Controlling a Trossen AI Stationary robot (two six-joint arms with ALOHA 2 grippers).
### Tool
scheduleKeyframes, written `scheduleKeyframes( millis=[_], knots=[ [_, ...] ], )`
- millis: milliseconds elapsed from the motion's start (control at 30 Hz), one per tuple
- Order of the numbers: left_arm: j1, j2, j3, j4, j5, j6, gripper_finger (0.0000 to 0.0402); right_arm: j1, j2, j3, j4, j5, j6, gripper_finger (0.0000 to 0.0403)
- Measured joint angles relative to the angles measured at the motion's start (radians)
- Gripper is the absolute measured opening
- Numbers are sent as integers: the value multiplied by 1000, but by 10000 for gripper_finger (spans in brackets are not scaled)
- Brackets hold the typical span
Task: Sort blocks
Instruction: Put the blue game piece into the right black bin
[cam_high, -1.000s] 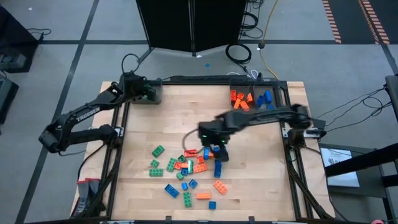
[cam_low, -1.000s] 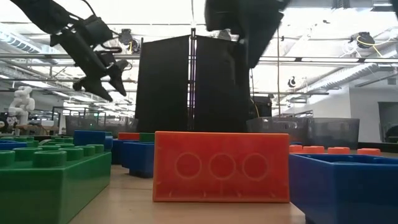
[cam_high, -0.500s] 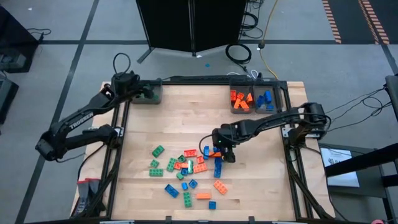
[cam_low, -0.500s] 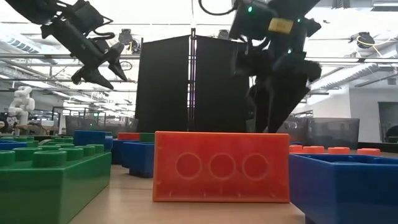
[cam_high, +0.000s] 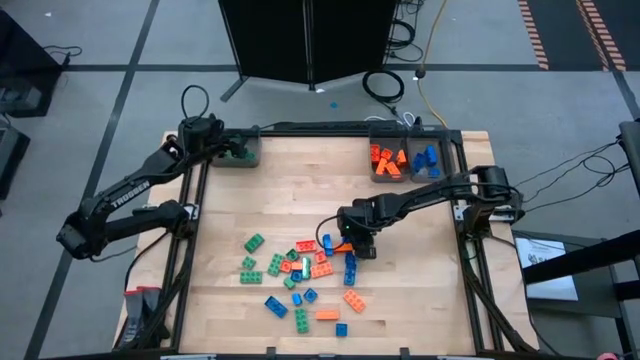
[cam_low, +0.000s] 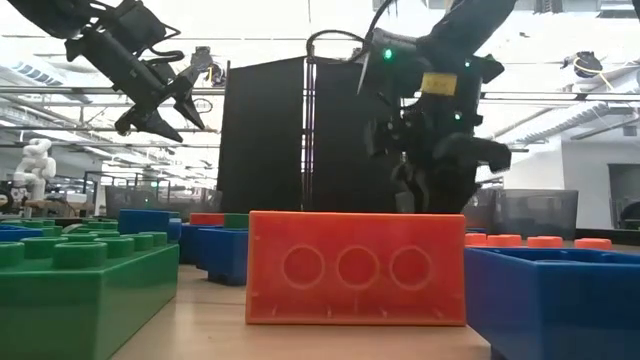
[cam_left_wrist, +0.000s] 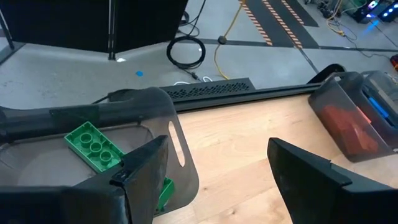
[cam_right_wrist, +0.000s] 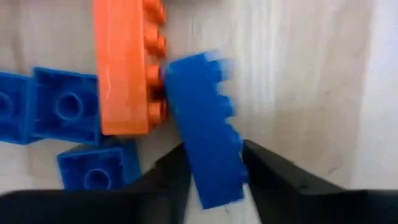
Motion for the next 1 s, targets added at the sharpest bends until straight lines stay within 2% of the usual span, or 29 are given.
scheduleKeyframes(
  millis=[67, 267, 400, 533, 633, 700, 867, 1000],
  knots=[
    [0, 0, 0, 0, 0, 0, 277, -1, -1, 0, 1, 0, 1, 74],
    [0, 0, 0, 0, 0, 1, 277, -15, -61, -2, -7, 4, 66, 75],
    [0, 0, 0, 0, 0, 1, 277, -42, -187, -2, -84, 63, 120, 75],
    [0, 0, 0, 0, 0, 0, 277, -100, -362, 0, -199, 186, 135, 75],
    [0, 0, 0, 0, 0, 0, 277, -199, -468, 0, -367, 328, 184, 75],
    [0, 0, 0, 0, 0, -3, 277, -291, -530, 0, -457, 386, 225, 75],
    [0, 0, 0, 0, -3, -26, 277, -542, -608, -35, -489, 405, 279, 75],
    [0, 0, 0, 0, -2, -47, 277, -692, -601, -115, -444, 396, 324, 75]
  ],
)
